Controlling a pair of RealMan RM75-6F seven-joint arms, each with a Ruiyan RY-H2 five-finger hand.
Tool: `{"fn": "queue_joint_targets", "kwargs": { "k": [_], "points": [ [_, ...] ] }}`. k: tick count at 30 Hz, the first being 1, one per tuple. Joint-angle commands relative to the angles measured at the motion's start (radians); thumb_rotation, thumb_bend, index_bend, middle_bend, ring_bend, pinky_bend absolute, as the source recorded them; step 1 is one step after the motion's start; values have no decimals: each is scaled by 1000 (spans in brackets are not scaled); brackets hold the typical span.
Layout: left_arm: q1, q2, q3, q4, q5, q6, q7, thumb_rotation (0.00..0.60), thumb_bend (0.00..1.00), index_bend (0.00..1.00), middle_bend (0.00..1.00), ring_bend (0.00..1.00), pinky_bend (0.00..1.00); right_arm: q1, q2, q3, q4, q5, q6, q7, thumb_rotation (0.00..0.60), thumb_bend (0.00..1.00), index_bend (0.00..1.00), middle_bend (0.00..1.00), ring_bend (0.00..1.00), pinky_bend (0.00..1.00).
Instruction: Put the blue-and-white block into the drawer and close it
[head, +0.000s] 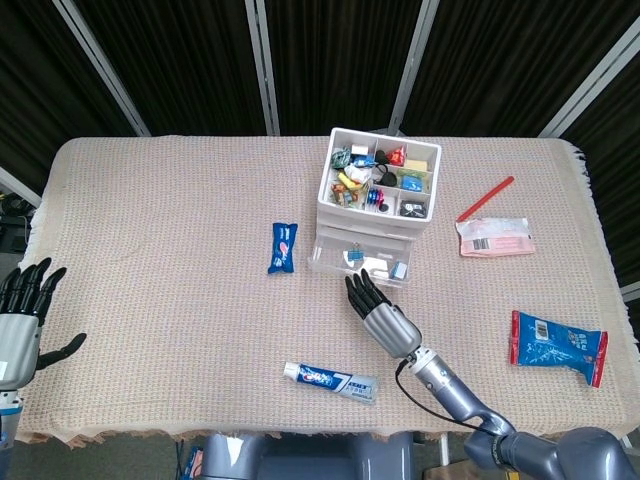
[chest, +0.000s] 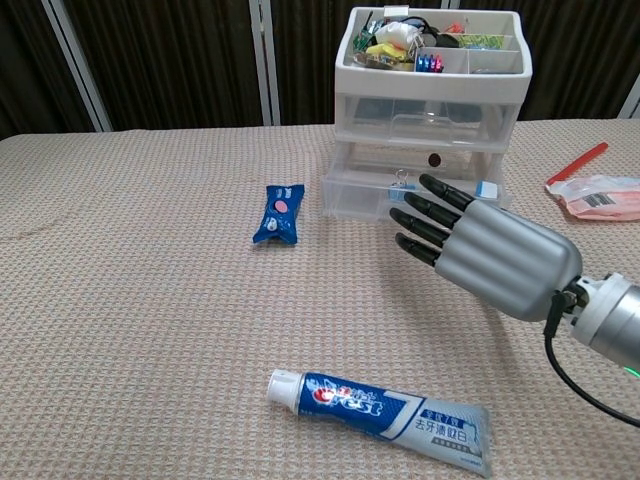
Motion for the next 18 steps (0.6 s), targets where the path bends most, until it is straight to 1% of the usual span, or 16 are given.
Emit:
{"fn": "queue_joint_targets", "kwargs": {
  "k": [1,10,18],
  "points": [
    [-1,0,0,0,0,-1,-1,600,192,92,0,0,0,-1,-9,16,20,21,-8,-6,600,196,106,0,0,0],
    [-1,0,-1,-1,-1,-1,-2,600,190,92,0,0,0,7,-13,45,44,57,-15,2,600,195,108,0,0,0],
    [-1,1,-2,-3,-8,-6,1,600,194,92,0,0,0,18,-26,67,73,101,-46,8,600,197,110,0,0,0]
  ]
}}
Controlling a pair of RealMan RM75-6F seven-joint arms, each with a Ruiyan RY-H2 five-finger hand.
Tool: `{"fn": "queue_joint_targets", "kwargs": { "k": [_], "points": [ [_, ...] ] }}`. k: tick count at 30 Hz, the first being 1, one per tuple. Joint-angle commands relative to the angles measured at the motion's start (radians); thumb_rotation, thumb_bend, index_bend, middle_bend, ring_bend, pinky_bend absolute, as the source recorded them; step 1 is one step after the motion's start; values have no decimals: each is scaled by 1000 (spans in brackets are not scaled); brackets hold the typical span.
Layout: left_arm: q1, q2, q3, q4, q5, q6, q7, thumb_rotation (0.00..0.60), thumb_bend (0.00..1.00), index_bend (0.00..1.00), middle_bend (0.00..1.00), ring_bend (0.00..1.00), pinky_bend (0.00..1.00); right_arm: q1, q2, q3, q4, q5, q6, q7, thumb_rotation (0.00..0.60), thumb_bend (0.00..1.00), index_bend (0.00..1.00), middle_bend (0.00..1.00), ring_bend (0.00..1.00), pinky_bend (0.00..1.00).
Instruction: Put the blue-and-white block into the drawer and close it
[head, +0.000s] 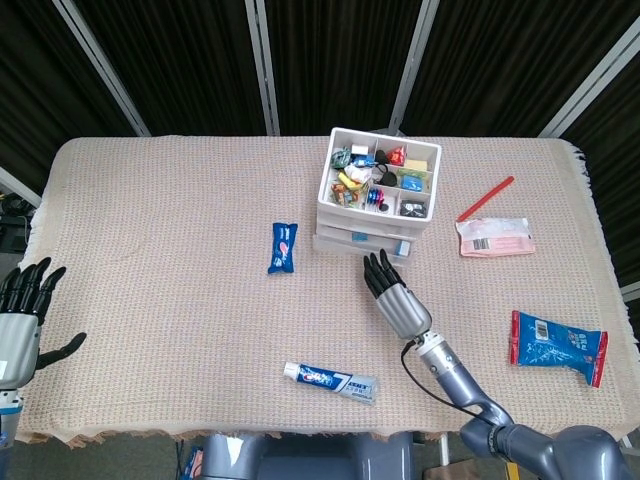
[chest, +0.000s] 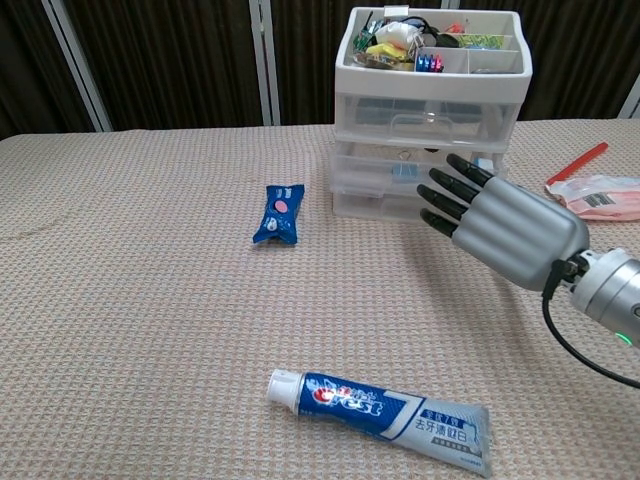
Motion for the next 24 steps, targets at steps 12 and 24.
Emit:
{"fn": "queue_joint_targets", "kwargs": {
  "k": [12,24],
  "points": [
    [-2,7,0,-5,-7,-10,-3,600,193,97,0,0,0,6,-13,42,47,83,-22,2,600,195,111,0,0,0],
    [1,3,3,-4,2,-1,10,600,192,98,0,0,0,-74,99,-23,-182,42,98,82,600,196,111,0,0,0]
  ]
}}
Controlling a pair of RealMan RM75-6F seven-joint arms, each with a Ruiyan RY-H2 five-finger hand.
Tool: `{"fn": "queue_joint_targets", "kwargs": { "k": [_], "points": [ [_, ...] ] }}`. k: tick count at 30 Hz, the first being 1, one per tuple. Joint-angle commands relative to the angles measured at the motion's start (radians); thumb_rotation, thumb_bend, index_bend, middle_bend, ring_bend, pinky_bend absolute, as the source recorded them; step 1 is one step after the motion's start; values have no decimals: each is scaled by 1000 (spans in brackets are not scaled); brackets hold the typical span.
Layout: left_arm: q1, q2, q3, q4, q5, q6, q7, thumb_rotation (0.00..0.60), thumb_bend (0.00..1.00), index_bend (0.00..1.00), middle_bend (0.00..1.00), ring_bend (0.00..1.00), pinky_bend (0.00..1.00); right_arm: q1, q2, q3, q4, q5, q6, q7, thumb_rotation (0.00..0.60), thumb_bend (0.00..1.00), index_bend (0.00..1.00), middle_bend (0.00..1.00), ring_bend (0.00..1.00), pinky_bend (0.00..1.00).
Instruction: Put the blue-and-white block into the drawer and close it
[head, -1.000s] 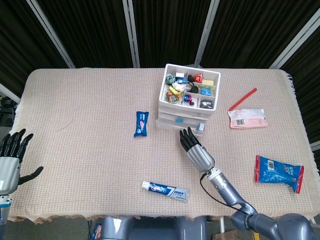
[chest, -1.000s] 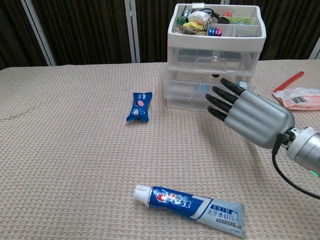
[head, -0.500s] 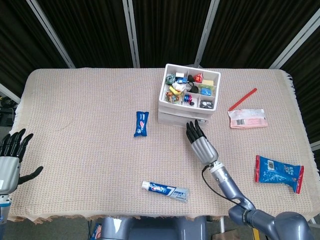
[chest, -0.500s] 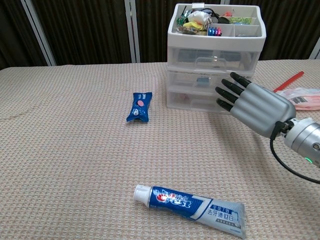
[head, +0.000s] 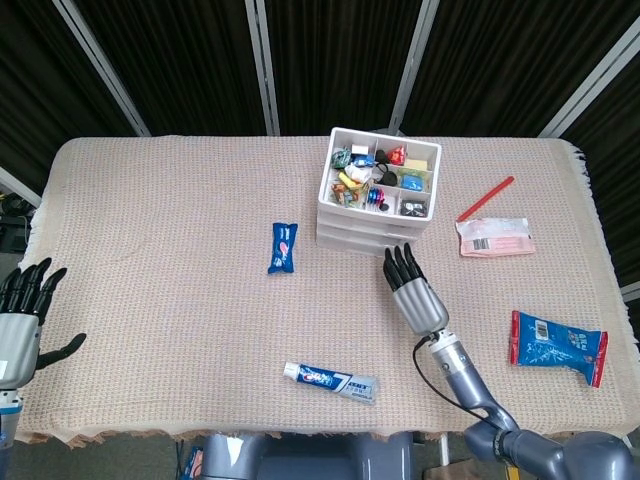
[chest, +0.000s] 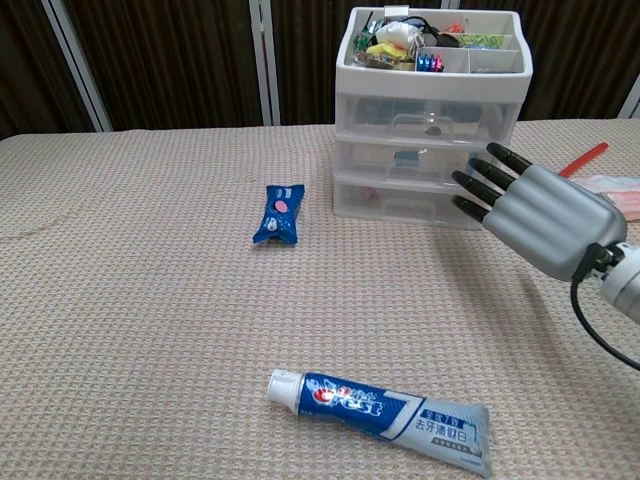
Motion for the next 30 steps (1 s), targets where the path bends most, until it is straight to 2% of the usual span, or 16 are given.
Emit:
{"fn": "queue_joint_targets", "kwargs": {
  "k": [1,5,9,12,17,21,25,30],
  "points": [
    [2,-2,1,2,3,5,5,600,192,98,0,0,0,-34,75,-31,-136,-32,58,40,600,196,111,0,0,0],
    [5,-4,0,5,3,11,10,600,193,99,0,0,0,-64,171,-33,-291,-39,107,86,600,194,111,0,0,0],
    [5,-4,0,10,1,9,15,600,193,99,0,0,0,-123,289,-20,-453,4,166,208,600,186,103,0,0,0],
    [3,-4,2,12,1,3,25,600,192,94,0,0,0,-182,403,-14,-590,60,202,355,600,173,96,0,0,0],
    [0,-2,7,19,12,2,42,600,168,84,0,0,0,-271,544,-28,-731,135,229,606,600,160,82,0,0,0],
    [-1,-3,10,28,20,0,62,600,137,75,0,0,0,-320,613,-67,-759,111,247,731,600,126,72,0,0,0],
    [-3,-2,12,34,23,-3,82,600,128,73,0,0,0,-346,632,-101,-740,70,261,773,600,110,70,0,0,0],
    [-3,-5,12,44,26,1,95,600,127,73,0,0,0,-356,625,-101,-701,69,257,808,600,107,70,0,0,0]
  ]
}}
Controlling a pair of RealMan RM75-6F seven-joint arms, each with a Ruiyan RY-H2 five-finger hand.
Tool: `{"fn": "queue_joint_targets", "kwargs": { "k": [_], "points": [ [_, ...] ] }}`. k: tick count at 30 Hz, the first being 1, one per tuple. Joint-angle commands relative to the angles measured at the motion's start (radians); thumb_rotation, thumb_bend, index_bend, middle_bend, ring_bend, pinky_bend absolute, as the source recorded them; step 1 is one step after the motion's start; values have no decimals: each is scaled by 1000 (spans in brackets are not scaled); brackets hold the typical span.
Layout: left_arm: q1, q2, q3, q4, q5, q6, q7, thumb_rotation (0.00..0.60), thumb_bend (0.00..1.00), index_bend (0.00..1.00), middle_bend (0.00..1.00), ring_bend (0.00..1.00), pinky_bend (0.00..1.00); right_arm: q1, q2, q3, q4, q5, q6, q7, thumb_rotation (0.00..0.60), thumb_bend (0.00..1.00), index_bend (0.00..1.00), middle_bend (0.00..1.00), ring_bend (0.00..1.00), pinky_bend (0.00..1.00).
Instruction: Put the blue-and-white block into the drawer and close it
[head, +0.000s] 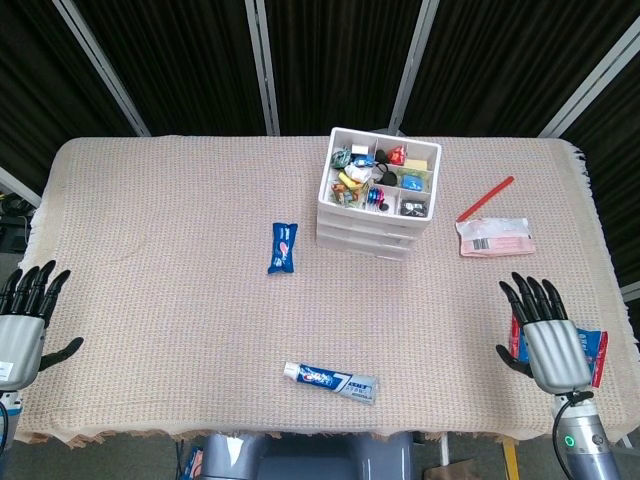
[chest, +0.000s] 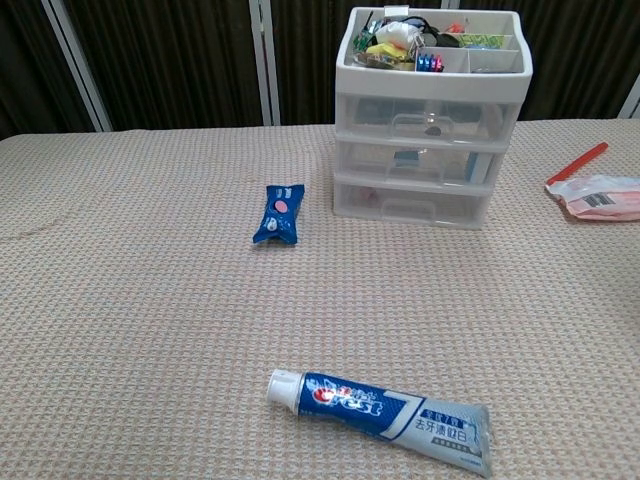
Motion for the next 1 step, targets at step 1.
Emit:
{"fn": "queue_joint_targets", "kwargs": {
  "k": [1],
  "points": [
    [1,-3,-1,4,-1,3,4,600,127,73,0,0,0,-9,-1,1,10,8,-3,33,600,107,70,0,0,0]
  ]
}}
